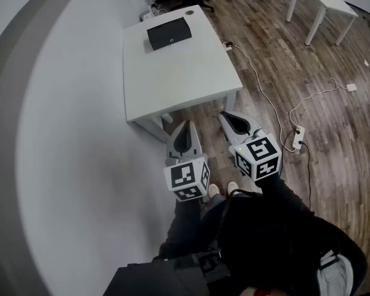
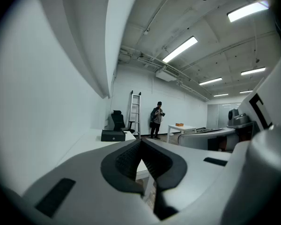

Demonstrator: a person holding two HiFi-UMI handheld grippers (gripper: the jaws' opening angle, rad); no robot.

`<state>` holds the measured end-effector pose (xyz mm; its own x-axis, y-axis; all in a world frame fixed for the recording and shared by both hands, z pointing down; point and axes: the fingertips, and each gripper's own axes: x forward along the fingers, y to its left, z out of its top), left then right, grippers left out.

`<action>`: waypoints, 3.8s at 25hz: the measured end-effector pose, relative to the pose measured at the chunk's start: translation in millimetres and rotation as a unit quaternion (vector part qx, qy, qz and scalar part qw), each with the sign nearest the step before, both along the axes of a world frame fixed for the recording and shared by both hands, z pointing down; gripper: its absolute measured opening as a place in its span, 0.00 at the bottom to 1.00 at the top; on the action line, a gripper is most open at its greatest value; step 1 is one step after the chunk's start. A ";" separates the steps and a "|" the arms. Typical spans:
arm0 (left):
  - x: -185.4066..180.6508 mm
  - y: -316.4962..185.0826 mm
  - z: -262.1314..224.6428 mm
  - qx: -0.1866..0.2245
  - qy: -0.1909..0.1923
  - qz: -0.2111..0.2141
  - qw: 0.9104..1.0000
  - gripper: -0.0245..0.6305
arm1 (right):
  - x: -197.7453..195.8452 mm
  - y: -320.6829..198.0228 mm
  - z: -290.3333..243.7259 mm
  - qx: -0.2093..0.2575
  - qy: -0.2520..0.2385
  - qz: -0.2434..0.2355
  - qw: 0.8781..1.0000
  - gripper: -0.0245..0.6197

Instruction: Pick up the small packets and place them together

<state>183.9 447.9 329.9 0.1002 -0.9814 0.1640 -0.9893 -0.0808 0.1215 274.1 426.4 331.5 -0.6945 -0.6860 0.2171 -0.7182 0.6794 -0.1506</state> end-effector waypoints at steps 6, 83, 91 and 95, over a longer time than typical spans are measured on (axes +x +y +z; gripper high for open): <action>3.0 2.1 2.7 -0.001 0.001 0.001 1.000 0.04 | 1.4 2.9 2.9 0.000 -0.001 -0.002 1.000 0.04; -198.0 -431.5 64.5 -0.057 0.042 -0.020 0.997 0.04 | -166.9 -455.0 59.3 -0.038 -0.026 0.002 0.999 0.05; -225.3 -477.1 93.2 -0.083 0.057 0.006 0.995 0.04 | -202.9 -510.2 90.0 -0.058 -0.002 0.022 0.998 0.07; -229.8 -489.6 107.7 -0.101 0.060 0.012 0.993 0.04 | -211.7 -537.0 106.6 -0.068 0.011 0.030 0.997 0.08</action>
<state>-45.9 -41.7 437.6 0.1539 -0.9268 0.3427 -0.9647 -0.0659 0.2550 62.4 -110.6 438.2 -0.6467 -0.6896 0.3259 -0.7614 0.6090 -0.2223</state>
